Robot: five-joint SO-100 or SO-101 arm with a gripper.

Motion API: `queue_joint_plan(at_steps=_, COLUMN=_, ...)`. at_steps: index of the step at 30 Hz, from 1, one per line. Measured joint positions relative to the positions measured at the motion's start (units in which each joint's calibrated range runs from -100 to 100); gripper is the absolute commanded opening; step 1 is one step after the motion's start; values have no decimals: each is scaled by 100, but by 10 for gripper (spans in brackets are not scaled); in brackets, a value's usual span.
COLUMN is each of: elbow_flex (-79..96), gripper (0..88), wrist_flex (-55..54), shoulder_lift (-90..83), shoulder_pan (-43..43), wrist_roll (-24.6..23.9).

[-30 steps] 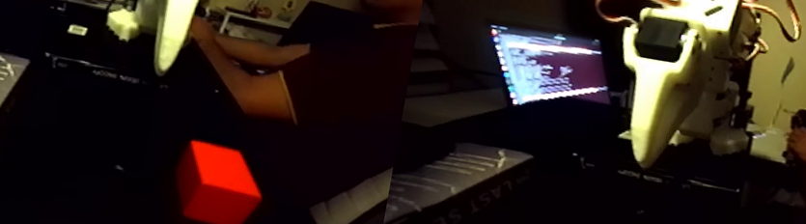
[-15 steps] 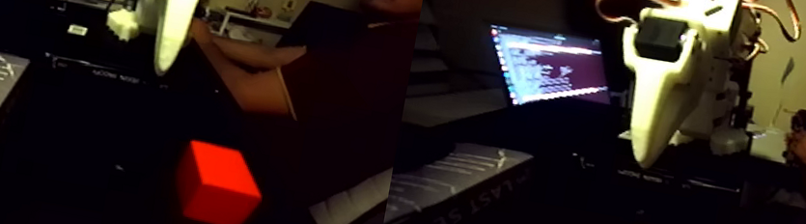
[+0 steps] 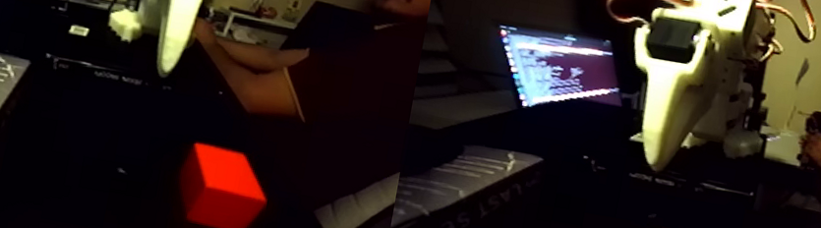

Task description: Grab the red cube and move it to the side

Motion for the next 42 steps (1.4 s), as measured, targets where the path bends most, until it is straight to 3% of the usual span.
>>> queue_joint_plan(at_steps=18, elbow_flex=0, gripper=15, wrist_flex=0, shoulder_lift=17, shoulder_pan=-8, wrist_roll=21)
queue_joint_plan(at_steps=27, elbow_flex=-145, gripper=15, wrist_flex=0, shoulder_lift=67, shoulder_pan=0, wrist_roll=367)
queue_joint_plan(at_steps=42, elbow_flex=-2005, gripper=15, wrist_flex=0, shoulder_lift=2415, shoulder_pan=-8, wrist_roll=797)
